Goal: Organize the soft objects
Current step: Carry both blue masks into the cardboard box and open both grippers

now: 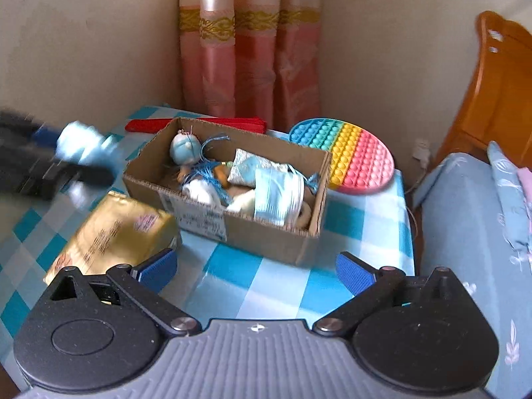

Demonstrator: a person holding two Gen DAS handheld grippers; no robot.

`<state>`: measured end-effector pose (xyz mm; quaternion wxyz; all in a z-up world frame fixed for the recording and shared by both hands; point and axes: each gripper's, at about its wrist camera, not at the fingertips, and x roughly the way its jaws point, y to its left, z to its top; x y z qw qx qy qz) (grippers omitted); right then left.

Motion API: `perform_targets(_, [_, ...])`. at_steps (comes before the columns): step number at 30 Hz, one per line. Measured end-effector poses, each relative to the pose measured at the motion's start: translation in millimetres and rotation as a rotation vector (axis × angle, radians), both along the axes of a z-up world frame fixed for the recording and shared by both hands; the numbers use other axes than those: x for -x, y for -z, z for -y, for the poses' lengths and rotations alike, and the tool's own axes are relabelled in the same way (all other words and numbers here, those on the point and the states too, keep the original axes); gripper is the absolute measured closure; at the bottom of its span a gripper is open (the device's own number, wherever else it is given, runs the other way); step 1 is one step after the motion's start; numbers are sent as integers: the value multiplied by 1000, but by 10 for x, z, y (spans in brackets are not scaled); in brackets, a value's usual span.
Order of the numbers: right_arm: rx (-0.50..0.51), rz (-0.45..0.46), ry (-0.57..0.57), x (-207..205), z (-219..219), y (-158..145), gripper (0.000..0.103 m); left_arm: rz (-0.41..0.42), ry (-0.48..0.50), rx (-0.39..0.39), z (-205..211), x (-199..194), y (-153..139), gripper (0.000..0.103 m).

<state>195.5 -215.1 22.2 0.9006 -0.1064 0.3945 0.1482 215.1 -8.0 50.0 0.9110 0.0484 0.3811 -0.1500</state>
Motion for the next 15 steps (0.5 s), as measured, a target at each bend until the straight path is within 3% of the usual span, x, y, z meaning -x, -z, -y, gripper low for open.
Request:
perform_targets(8, [-89, 9, 51, 401, 0, 60, 0, -5, -11, -8, 177, -452, 54, 34])
perform_targets(13, [-99, 18, 84, 436, 29, 9, 0, 22, -40, -21, 213, -540, 128, 8])
perform_targets(15, [-89, 27, 89, 452, 30, -12, 0, 35, -37, -9, 193, -508, 137, 8])
